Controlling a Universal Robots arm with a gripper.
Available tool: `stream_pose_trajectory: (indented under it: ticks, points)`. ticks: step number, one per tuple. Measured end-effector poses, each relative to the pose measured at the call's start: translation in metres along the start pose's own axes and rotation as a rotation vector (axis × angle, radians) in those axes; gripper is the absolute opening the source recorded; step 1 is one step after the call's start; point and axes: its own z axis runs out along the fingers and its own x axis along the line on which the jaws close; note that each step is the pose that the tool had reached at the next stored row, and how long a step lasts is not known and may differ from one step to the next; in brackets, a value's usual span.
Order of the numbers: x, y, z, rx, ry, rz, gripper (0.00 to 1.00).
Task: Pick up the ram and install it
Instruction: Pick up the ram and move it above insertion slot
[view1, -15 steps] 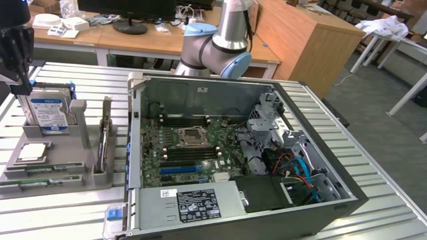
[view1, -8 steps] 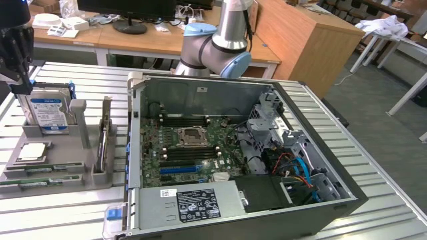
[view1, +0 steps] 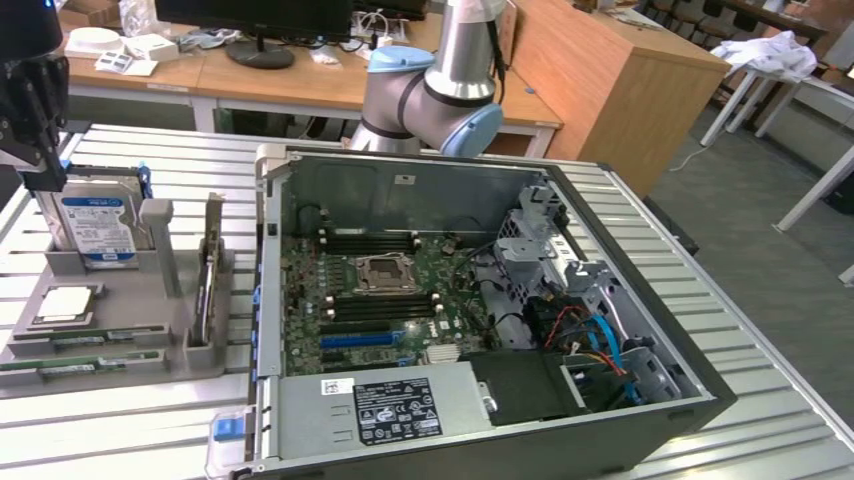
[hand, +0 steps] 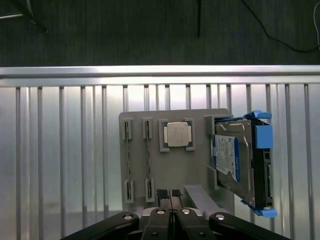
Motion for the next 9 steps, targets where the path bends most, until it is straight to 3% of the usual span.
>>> stream_pose_trajectory:
  ticks: [9]
  points:
    - [0.0000, 0.0000, 0.0001, 0.0001, -0.0001, 0.000, 0.11]
